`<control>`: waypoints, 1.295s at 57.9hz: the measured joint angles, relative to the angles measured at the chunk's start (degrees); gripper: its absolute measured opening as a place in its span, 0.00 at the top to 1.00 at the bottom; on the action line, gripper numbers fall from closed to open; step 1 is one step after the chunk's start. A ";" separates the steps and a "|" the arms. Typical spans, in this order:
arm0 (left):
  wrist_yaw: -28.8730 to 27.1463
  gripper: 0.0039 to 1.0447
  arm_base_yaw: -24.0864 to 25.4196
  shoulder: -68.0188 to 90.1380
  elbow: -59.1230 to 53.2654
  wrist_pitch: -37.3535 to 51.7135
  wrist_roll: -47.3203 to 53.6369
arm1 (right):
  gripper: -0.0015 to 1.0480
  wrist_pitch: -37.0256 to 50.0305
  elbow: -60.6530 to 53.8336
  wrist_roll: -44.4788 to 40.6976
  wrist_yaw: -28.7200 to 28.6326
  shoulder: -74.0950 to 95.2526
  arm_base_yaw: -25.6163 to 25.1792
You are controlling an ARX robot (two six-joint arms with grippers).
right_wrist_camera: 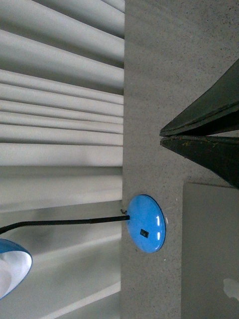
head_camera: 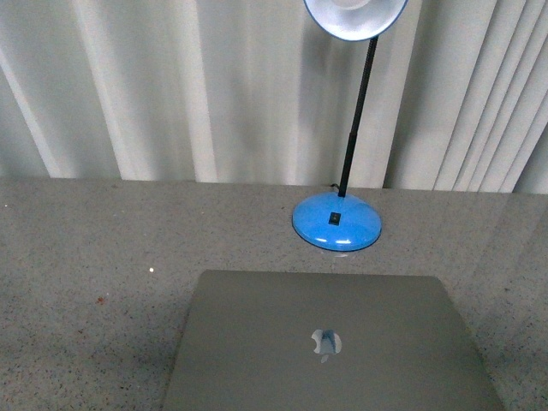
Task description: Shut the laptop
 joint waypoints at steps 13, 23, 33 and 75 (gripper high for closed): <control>0.00 0.97 0.00 -7.96 -0.04 -7.30 0.00 | 0.97 -7.34 -0.02 0.00 -0.02 -7.98 0.00; -0.02 0.97 0.00 -13.51 -0.07 -12.55 0.00 | 0.97 -12.09 -0.02 0.00 -0.04 -12.94 0.00; -0.02 0.97 0.00 -18.03 -0.07 -16.92 0.00 | 0.97 -16.26 -0.02 0.00 -0.04 -17.25 0.00; 0.00 0.97 0.00 -36.89 -0.04 -35.95 0.02 | 0.97 -34.32 0.00 0.00 -0.13 -34.95 0.00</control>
